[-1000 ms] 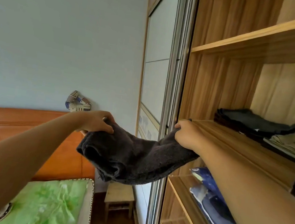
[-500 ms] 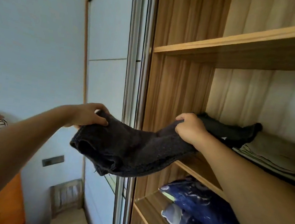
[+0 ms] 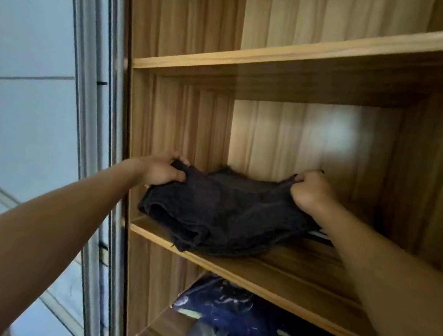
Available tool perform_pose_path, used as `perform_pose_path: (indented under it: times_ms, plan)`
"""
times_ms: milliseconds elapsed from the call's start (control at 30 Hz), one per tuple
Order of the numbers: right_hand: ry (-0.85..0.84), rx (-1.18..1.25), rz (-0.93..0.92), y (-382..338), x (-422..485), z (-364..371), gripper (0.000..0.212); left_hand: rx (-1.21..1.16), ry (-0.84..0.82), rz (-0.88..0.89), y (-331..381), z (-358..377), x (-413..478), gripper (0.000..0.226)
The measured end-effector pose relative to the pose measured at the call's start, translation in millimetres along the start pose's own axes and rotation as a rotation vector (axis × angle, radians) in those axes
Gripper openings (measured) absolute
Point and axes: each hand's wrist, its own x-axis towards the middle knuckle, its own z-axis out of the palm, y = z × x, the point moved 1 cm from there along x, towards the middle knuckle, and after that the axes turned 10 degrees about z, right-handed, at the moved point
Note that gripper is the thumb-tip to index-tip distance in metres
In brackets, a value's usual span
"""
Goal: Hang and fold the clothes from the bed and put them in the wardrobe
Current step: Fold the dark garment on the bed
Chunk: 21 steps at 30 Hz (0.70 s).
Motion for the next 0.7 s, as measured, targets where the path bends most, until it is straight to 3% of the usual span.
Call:
perform_pose_path:
  times_ms: [233, 400, 700]
  plan:
    - [0.162, 0.028, 0.123, 11, 65, -10, 0.015, 0.063, -0.053, 0.121, -5, 11, 123, 0.040]
    - [0.135, 0.073, 0.155, 14, 111, 8, 0.026, 0.103, -0.023, 0.157, -13, 23, 194, 0.030]
    - [0.069, 0.051, 0.135, 7, 199, 50, 0.045, 0.354, -0.016, 0.202, -17, 46, 297, 0.045]
